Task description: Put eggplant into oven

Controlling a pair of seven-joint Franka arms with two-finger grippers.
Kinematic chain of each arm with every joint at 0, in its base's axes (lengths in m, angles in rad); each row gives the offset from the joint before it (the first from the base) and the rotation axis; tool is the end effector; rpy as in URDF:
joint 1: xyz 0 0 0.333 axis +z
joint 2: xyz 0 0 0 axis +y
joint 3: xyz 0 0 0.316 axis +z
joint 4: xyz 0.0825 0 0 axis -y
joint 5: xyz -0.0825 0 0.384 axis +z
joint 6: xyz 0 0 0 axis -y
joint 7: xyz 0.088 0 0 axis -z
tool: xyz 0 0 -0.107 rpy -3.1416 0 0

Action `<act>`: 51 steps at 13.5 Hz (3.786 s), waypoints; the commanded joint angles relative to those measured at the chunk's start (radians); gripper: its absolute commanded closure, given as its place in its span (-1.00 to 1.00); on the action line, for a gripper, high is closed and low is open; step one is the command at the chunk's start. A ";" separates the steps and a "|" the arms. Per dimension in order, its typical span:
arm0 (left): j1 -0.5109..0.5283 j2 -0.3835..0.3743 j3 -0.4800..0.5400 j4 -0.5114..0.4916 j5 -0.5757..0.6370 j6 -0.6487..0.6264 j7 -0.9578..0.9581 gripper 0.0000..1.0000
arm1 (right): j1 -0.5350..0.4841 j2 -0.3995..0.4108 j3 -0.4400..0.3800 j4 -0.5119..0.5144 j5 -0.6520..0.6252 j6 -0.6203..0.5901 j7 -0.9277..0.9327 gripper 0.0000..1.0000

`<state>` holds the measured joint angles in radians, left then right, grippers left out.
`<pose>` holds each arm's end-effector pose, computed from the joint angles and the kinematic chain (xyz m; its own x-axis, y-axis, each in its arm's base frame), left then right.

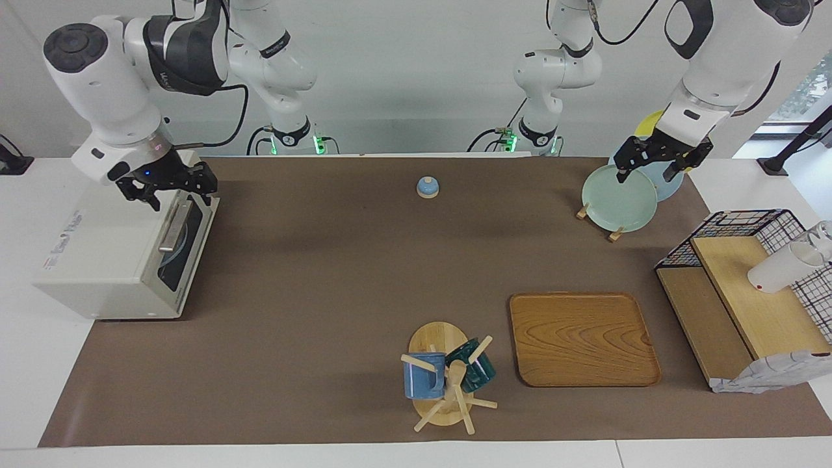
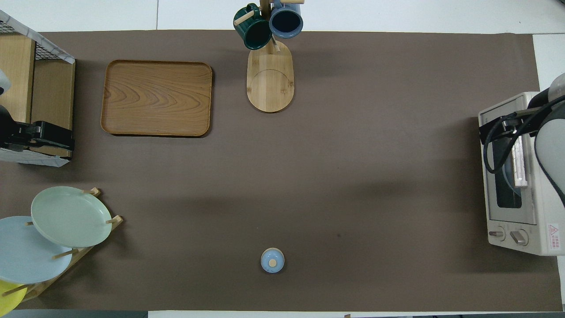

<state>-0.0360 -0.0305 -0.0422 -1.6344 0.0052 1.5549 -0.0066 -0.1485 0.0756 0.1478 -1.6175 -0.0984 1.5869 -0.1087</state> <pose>0.5404 -0.0421 0.6099 0.9963 -0.0713 -0.0490 -0.0717 -0.9974 -0.0068 0.5733 -0.0136 0.5620 0.9874 0.1097 -0.1140 0.1186 -0.9901 0.0745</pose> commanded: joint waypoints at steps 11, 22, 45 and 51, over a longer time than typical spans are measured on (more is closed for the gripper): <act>0.007 -0.006 -0.001 0.002 -0.014 0.001 0.005 -1.00 | 0.218 -0.128 -0.240 -0.148 0.046 0.067 0.063 -1.00; 0.007 -0.006 -0.001 0.002 -0.014 0.001 0.005 -1.00 | 0.150 -0.111 -0.214 -0.117 0.086 0.058 0.068 -1.00; 0.007 -0.006 -0.001 0.002 -0.014 0.001 0.005 -1.00 | 0.173 -0.100 -0.212 -0.065 0.078 0.007 0.041 -1.00; 0.007 -0.006 -0.001 0.002 -0.014 0.001 0.005 -1.00 | 0.173 -0.100 -0.212 -0.064 0.078 0.013 0.061 -1.00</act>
<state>-0.0360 -0.0305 -0.0422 -1.6344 0.0052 1.5549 -0.0066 0.0242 -0.0263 -0.0620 -1.6957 -0.0315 1.6127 -0.0629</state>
